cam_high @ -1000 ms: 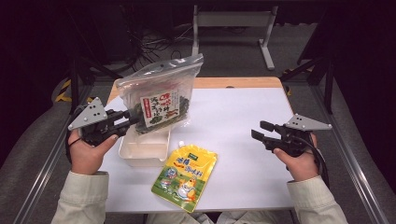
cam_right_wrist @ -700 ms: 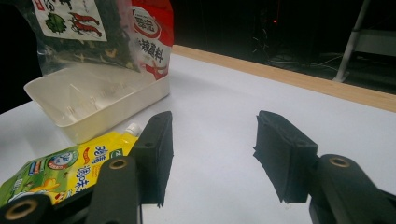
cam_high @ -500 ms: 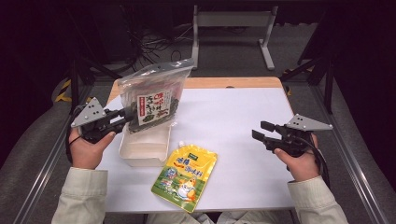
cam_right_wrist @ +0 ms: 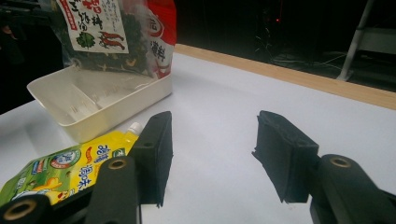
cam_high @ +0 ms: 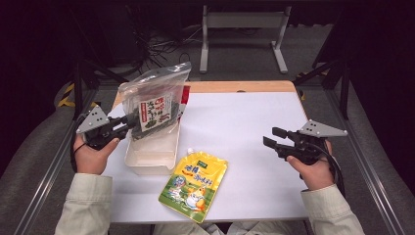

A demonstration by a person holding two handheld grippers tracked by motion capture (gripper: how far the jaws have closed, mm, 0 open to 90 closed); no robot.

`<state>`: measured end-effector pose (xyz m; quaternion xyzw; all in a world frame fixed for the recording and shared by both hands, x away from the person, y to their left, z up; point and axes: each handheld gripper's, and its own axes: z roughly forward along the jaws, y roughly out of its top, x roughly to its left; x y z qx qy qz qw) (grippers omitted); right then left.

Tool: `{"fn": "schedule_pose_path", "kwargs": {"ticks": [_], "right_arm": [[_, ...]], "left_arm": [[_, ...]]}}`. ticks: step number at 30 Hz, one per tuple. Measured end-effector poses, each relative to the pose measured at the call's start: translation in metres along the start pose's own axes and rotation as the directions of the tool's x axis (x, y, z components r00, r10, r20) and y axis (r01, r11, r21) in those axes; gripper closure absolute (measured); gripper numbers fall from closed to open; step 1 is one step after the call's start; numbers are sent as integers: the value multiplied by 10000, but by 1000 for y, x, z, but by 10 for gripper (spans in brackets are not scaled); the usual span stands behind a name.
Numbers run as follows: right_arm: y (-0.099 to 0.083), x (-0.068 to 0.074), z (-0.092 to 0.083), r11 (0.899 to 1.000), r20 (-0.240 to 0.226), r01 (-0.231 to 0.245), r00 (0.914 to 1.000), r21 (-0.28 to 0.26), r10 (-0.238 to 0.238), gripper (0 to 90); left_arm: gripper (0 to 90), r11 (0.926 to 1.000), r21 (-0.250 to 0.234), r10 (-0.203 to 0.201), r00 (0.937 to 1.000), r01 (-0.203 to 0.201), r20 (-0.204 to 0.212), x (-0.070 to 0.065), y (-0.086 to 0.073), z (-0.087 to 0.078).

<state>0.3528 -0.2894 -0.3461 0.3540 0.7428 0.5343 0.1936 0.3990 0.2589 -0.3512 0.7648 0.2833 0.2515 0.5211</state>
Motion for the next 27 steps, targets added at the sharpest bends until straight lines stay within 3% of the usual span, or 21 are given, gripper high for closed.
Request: {"fn": "schedule_pose_path", "kwargs": {"ticks": [5,10,13,19,27], "right_arm": [[0,0,1,10000,-33,18,10000,-37,-18,455],[0,0,1,10000,-55,-7,10000,-49,6,454],[0,0,2,10000,-54,-30,10000,-5,30,452],[0,1,5,10000,-114,-21,9999,45,21,447],[-2,3,10,9998,-244,-36,9997,202,41,443]], "left_arm": [[759,9994,338,-95,9999,90,145,1,-12,13],[758,9985,212,-508,9982,501,332,6,-21,13],[756,9946,681,-799,9963,777,314,9,-23,11],[751,9797,1803,-935,9954,881,215,9,-27,10],[725,9806,1674,-1072,9940,1024,196,4,-28,9]]}}
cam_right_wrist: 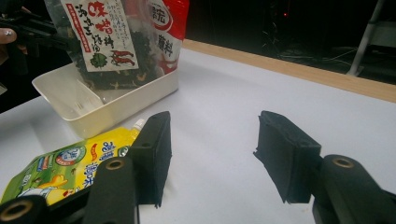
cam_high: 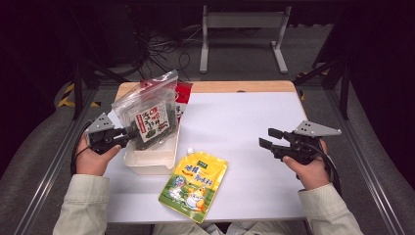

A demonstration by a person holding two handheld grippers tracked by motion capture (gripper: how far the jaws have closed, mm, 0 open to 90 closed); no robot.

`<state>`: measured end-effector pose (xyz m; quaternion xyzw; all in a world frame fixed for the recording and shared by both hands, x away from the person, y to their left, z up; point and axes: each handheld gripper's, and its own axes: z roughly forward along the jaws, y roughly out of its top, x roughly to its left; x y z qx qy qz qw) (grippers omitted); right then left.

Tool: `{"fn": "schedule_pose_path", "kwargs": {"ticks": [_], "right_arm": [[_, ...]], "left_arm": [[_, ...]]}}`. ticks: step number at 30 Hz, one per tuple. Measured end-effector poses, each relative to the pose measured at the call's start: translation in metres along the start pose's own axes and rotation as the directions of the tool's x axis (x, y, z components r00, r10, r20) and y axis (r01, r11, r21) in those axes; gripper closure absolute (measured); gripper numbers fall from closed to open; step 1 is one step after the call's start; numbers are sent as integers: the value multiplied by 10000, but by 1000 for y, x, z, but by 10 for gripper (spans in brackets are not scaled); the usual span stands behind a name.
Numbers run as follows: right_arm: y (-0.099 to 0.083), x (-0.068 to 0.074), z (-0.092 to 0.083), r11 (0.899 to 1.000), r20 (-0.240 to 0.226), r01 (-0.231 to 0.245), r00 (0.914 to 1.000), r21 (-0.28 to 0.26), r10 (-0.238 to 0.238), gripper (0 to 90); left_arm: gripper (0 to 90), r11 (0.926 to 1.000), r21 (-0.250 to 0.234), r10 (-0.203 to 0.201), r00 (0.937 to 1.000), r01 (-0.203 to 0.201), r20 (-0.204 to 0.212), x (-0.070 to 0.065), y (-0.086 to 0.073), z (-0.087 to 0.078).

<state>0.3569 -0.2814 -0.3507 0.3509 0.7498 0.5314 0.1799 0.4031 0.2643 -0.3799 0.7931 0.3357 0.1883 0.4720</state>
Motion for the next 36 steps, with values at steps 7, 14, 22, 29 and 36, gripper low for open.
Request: {"fn": "schedule_pose_path", "kwargs": {"ticks": [7,14,22,29,36], "right_arm": [[-1,-1,2,10000,-17,-7,10000,66,7,438],[-1,2,6,9998,-108,8,9999,216,-6,421],[-1,7,12,9993,-241,92,9997,351,-83,411],[-1,15,26,9969,-504,233,9985,748,-195,394],[0,23,39,9925,-825,321,9963,1181,-225,383]], "left_arm": [[429,9995,-165,-280,9996,278,-89,-5,-4,-8],[307,9986,-433,-309,9995,310,14,-16,-7,-22],[280,9971,-670,-343,9993,352,132,-31,-10,-37],[276,9985,-526,-95,9991,117,421,-49,-20,-49],[274,9995,-272,-172,9984,186,536,-57,-29,-58]]}}
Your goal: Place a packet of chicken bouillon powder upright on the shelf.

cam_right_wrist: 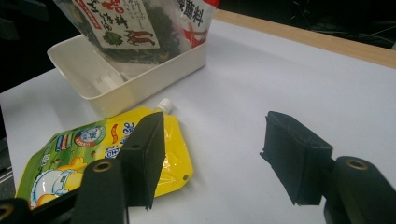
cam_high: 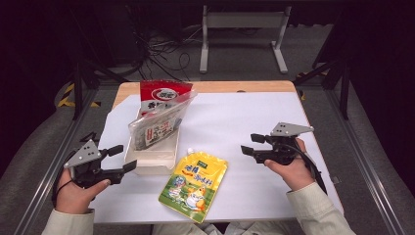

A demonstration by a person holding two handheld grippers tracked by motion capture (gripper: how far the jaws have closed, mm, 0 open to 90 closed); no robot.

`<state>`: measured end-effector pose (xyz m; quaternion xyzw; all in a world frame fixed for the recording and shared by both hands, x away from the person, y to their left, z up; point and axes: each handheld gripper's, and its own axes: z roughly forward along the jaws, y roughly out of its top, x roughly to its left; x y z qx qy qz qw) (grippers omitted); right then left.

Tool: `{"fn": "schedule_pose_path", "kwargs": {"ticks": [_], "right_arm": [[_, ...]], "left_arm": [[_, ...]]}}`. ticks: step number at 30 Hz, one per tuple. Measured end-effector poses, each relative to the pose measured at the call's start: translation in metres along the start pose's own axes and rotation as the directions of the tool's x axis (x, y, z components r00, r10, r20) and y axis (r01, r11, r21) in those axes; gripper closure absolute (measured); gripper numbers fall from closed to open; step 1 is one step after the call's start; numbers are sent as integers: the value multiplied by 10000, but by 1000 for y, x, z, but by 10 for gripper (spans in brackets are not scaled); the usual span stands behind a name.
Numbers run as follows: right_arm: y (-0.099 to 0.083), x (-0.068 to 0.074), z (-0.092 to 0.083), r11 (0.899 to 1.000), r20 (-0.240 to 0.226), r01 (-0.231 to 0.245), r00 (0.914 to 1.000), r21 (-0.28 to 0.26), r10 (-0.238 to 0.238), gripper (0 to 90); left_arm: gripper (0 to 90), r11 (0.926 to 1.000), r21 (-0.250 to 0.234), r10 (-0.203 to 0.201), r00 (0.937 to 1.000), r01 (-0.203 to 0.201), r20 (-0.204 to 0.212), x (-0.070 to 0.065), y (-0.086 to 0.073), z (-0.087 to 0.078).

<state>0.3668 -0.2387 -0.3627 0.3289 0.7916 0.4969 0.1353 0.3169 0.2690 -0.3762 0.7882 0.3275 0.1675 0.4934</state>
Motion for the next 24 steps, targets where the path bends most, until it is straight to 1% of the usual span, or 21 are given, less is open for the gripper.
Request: {"fn": "schedule_pose_path", "kwargs": {"ticks": [5,6,8,10,11,12,14,15,16,17,18,19,20,23,24], "right_arm": [[2,5,14,9992,-237,62,9997,402,-53,372],[2,6,16,9989,-275,55,9996,461,-42,367],[2,7,22,9981,-405,21,9992,609,3,347],[3,9,29,9969,-491,29,9988,788,10,339],[3,10,31,9963,-530,32,9986,858,14,335],[3,11,36,9952,-575,65,9983,976,-9,330],[3,11,42,9940,-610,61,9981,1089,5,319],[3,12,45,9929,-630,15,9980,1187,60,312],[2,12,49,9925,-654,5,9978,1222,75,304],[2,12,52,9917,-650,-29,9978,1284,114,300],[2,12,55,9906,-677,-75,9976,1366,168,298],[1,12,59,9888,-674,-97,9975,1488,200,295],[0,12,62,9874,-677,-103,9975,1577,213,292],[-2,13,72,9823,-700,-202,9970,1860,338,276],[-3,13,75,9805,-731,-243,9966,1953,392,272]], "left_arm": [[287,9995,303,31,9998,-37,193,-9,-4,-4],[288,9994,340,-52,9998,45,200,-10,-5,-5],[287,9989,460,-50,9996,38,268,-12,-6,-6],[286,9983,563,-151,9992,130,373,-14,-8,-6],[286,9978,623,-229,9991,206,368,-15,-9,-6],[286,9975,680,-223,9990,197,376,-16,-10,-6],[284,9967,764,-313,9985,278,443,-17,-11,-5],[283,9960,859,-280,9984,238,486,-18,-11,-5],[283,9961,857,-238,9985,194,496,-18,-11,-5],[283,9957,885,-328,9981,281,520,-19,-12,-4],[283,9948,998,-247,9982,192,538,-19,-12,-4],[282,9944,1017,-338,9978,278,577,-20,-13,-2],[281,9940,1073,-269,9977,202,617,-20,-13,-2],[279,9914,1277,-378,9970,290,669,-21,-15,2],[279,9914,1291,-293,9973,204,669,-21,-15,3]]}}
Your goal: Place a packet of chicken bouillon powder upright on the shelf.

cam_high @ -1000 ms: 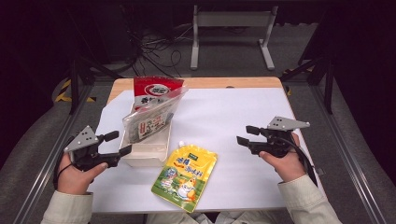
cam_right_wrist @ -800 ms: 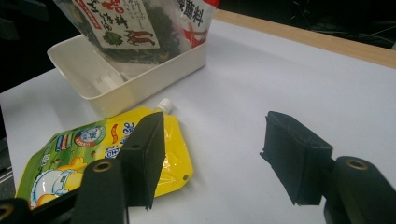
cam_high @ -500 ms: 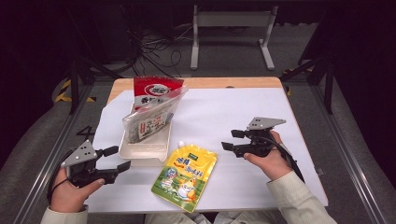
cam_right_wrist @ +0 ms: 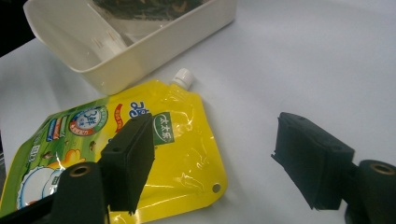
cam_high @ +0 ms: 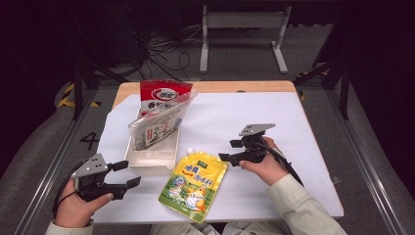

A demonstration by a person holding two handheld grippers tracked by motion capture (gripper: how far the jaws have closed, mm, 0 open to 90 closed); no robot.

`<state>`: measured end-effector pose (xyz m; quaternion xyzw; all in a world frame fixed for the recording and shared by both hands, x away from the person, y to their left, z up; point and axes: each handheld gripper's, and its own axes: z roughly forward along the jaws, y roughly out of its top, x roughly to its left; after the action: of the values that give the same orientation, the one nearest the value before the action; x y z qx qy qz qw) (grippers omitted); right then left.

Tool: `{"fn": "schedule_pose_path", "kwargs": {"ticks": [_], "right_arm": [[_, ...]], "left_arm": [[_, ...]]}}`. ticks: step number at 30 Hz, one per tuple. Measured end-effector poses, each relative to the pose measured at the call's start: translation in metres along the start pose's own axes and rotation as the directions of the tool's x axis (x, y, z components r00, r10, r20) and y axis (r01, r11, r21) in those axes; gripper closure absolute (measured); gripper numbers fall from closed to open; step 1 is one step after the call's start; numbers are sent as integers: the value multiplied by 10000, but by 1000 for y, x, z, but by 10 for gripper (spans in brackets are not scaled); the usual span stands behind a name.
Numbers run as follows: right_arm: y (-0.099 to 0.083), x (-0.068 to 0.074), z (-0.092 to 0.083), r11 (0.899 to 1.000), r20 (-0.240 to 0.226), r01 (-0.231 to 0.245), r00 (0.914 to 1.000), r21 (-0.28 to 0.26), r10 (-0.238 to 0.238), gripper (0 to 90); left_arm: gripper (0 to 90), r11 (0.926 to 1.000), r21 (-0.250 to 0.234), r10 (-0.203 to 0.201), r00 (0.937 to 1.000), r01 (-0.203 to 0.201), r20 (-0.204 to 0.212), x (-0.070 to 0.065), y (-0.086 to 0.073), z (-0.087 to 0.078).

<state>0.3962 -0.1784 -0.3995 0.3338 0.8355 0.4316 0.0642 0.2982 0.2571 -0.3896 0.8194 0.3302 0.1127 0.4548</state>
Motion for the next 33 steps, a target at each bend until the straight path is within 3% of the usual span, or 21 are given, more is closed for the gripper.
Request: {"fn": "schedule_pose_path", "kwargs": {"ticks": [11,18,21,26,31,33], "right_arm": [[-6,7,31,9954,-175,-12,9998,957,29,245],[-12,14,47,9879,-276,58,9996,1549,-15,224],[-17,17,58,9782,-410,-17,9991,2079,105,171],[-19,21,61,9771,-225,47,9997,2128,1,150],[-22,32,63,9692,435,783,9949,2335,-909,191],[-22,34,63,9687,713,764,9929,2362,-957,255]], "left_arm": [[276,9994,338,-15,9998,9,191,-6,0,10],[274,9988,480,38,9994,-55,337,-9,1,15],[274,9984,558,105,9994,-124,335,-10,0,19],[274,9979,621,137,9992,-160,372,-12,1,21],[273,9972,728,137,9987,-172,482,-14,1,25],[273,9968,762,206,9984,-247,536,-15,2,26]]}}
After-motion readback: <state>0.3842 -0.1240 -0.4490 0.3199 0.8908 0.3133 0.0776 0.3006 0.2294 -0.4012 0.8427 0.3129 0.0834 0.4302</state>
